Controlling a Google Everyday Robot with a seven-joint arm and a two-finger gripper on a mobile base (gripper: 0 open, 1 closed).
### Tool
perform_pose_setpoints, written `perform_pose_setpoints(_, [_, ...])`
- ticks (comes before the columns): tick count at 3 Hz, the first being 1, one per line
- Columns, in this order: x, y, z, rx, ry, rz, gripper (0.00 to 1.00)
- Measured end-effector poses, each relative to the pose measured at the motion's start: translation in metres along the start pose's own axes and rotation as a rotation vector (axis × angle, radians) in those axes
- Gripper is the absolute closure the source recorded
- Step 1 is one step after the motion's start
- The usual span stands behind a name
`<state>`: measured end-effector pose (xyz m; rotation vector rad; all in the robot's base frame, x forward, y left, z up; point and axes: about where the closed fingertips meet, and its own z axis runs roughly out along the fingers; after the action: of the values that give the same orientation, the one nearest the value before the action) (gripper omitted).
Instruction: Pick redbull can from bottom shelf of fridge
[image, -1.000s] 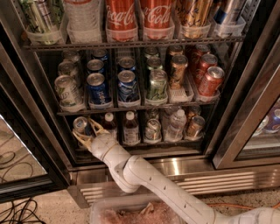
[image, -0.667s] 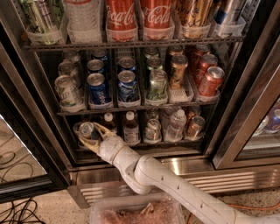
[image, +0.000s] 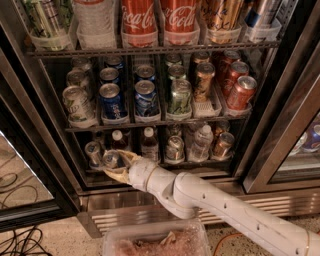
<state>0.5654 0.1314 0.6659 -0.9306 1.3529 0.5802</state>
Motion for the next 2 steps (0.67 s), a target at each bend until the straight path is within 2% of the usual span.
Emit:
perform_pose_setpoints(1, [-0.0016,-0.0006,-0.0108,-0.042,0.035,-0.060,1.00])
perform_pose_setpoints(2, [-0.0017,-0.0006,-0.0106,-0.042,0.035,-0.060,1.00])
